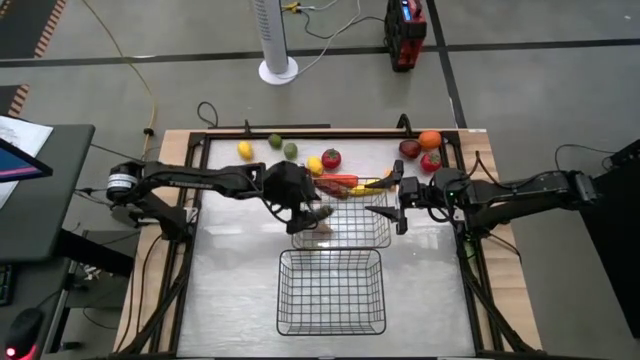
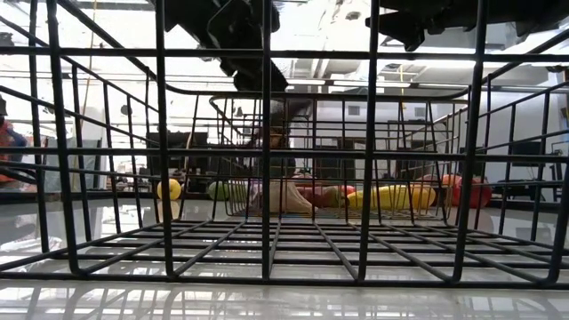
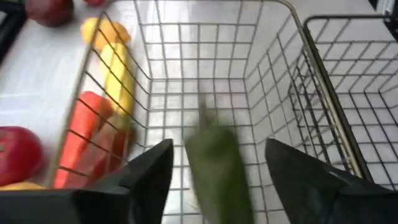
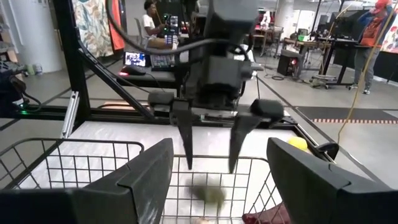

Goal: Sort produce into baskets
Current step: Put the green chili pepper into the top wire basket, then put the lemon into the bottom wire basket

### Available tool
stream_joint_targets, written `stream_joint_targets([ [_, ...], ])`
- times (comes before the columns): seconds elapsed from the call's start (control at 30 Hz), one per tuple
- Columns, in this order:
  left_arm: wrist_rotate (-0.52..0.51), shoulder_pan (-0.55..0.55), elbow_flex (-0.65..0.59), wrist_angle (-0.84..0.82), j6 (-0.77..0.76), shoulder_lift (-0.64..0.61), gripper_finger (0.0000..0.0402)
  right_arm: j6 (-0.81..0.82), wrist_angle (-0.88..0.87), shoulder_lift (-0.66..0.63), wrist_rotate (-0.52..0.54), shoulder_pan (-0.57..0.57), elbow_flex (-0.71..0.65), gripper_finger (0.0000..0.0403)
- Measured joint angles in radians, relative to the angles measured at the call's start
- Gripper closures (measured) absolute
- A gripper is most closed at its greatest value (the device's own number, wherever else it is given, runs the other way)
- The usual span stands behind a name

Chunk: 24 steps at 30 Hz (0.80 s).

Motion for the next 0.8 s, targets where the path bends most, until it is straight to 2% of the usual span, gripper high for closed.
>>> stream_joint_targets([
  [0.1, -0.025, 0.003, 0.045, -0.057, 0.016, 0.0, 0.0115, 0.0, -0.003, 0.0, 0.0, 0.0, 0.0, 0.0117],
  [0.17, -0.084, 0.009, 0.081, -0.111, 0.04, -0.003, 0.0101, 0.0, -0.004, 0.0, 0.0, 0.0, 0.0, 0.0117],
  [0.27, -0.156, 0.046, 0.134, -0.163, 0.081, -0.011, 0.0097, 0.0, -0.011, 0.0, 0.0, 0.0, 0.0, 0.0117],
  [0.33, -0.168, 0.09, 0.14, -0.185, 0.101, -0.02, 0.0098, 0.004, -0.016, 0.0, 0.0, 0.0, 0.0, 0.0117],
  [0.5, -0.137, 0.245, 0.108, -0.179, 0.064, -0.021, 0.0104, 0.013, -0.035, 0.0, 0.0, 0.0, 0.0, 0.0117],
  [0.67, -0.023, 0.38, 0.023, -0.11, -0.02, -0.02, 0.0104, 0.02, -0.094, -0.013, 0.016, 0.0, 0.0, 0.0117],
  [0.8, 0.034, 0.394, -0.092, 0.059, -0.033, -0.063, 0.0104, 0.026, -0.242, -0.097, 0.129, -0.001, 0.0, 0.0117],
])
